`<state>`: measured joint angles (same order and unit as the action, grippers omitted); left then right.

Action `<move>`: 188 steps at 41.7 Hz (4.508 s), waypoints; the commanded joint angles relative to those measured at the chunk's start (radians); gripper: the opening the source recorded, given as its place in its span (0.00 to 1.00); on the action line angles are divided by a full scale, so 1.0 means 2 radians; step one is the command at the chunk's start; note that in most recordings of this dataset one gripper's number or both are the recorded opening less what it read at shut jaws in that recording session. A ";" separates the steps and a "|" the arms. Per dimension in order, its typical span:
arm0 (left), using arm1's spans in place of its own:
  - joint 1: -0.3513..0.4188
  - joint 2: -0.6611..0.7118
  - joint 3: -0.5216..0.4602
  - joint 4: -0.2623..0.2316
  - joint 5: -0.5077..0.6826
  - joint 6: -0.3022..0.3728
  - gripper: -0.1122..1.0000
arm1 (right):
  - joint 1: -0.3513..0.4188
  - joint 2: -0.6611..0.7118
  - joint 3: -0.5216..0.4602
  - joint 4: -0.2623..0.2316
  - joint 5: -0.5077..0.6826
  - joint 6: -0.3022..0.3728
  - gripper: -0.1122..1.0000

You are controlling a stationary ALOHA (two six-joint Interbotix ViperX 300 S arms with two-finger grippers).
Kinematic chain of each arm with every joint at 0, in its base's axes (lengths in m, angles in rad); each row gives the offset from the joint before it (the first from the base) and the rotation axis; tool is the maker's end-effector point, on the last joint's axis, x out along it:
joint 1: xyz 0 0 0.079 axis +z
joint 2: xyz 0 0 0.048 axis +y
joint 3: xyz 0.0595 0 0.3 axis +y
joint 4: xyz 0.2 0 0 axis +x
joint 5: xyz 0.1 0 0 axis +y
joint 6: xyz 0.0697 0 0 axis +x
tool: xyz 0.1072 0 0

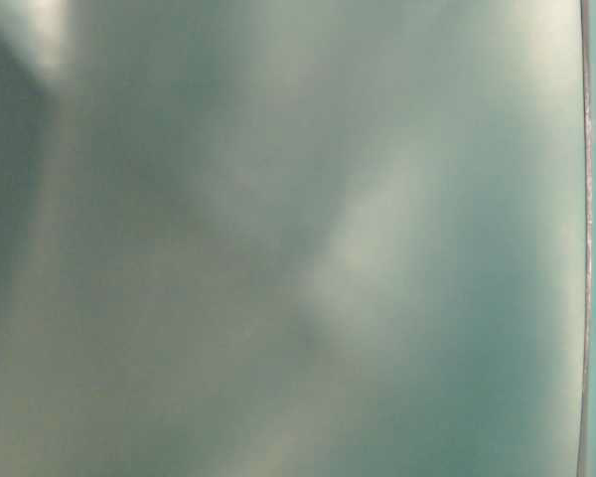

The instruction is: Scoop the yellow hexagonal prism block from the bowl with a spoon using the right arm.

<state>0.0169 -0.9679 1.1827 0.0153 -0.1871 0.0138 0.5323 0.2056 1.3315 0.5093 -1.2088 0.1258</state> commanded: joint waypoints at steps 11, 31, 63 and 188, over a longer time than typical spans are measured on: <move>0.001 0.005 -0.008 0.002 -0.003 0.000 0.10 | 0.002 -0.006 -0.003 0.001 -0.002 0.000 0.50; 0.001 0.005 -0.008 0.002 -0.003 0.000 0.10 | 0.002 -0.006 -0.003 0.001 0.005 0.000 0.50; 0.001 0.005 -0.008 0.002 -0.002 0.000 0.10 | 0.002 -0.009 -0.006 0.001 0.016 -0.001 0.31; 0.033 0.004 -0.008 0.002 0.026 -0.005 0.10 | -0.349 -0.134 -0.494 -0.142 1.094 -0.072 0.31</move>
<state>0.0767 -0.9679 1.1827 0.0153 -0.1304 0.0061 -0.1641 -0.0537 0.3728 0.2270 0.9787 -0.0230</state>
